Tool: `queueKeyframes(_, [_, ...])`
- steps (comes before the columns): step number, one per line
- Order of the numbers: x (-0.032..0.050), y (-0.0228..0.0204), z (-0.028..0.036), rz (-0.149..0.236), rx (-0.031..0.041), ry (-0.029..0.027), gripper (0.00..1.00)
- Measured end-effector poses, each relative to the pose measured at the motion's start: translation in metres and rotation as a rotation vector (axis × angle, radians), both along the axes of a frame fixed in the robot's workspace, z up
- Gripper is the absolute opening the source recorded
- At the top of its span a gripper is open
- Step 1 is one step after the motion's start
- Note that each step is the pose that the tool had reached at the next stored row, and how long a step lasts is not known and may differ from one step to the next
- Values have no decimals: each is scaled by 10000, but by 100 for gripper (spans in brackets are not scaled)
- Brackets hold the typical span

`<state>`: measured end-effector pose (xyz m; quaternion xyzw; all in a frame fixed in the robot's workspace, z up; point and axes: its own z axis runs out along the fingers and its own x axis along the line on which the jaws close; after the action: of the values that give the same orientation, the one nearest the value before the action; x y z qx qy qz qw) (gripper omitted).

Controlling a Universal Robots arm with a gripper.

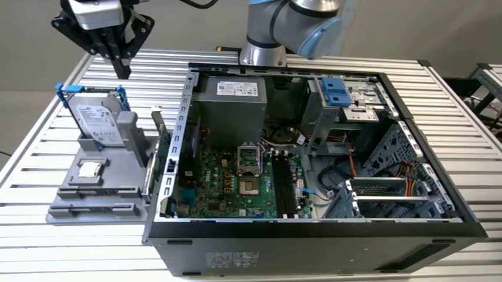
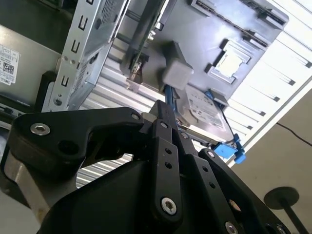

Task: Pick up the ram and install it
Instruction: 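Reach for the ram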

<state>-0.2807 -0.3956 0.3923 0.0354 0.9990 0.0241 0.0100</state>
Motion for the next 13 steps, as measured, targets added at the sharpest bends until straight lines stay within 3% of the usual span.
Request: queueKeyframes(13, [-182, 7, -3, 14, 0, 0, 0])
